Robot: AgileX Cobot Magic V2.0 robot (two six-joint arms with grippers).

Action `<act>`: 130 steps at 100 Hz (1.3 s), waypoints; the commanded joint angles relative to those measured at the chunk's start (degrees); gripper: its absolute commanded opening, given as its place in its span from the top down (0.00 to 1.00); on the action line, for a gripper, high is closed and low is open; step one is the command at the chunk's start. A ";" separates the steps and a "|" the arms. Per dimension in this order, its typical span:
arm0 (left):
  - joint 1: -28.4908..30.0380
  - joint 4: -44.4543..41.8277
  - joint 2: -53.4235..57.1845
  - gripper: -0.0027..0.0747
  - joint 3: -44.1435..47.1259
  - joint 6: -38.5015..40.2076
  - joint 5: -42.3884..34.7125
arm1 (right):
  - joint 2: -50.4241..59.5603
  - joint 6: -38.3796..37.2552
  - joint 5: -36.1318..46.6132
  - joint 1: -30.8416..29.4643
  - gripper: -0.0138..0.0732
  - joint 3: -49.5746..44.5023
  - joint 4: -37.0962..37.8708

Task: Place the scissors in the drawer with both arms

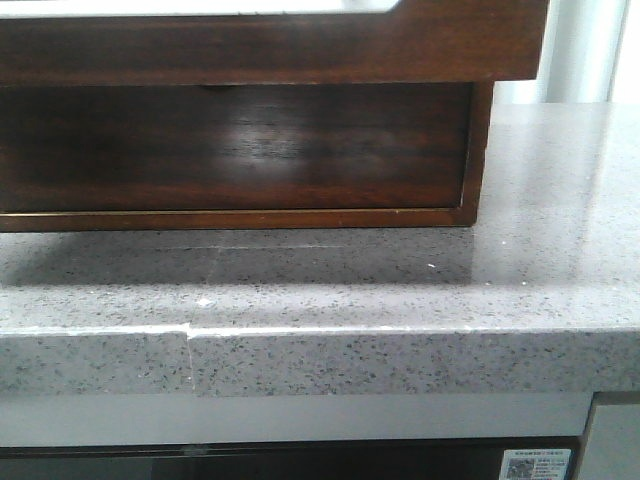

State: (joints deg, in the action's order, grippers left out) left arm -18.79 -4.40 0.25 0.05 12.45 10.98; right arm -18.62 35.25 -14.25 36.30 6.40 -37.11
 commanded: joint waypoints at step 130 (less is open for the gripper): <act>18.54 4.40 1.64 0.99 1.17 -10.18 3.62 | -0.28 0.15 3.05 -0.06 0.89 1.44 -0.86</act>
State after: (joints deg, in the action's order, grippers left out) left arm -0.42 -0.60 0.25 0.05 2.46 18.48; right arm -18.62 35.02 -14.25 36.30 6.40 -37.11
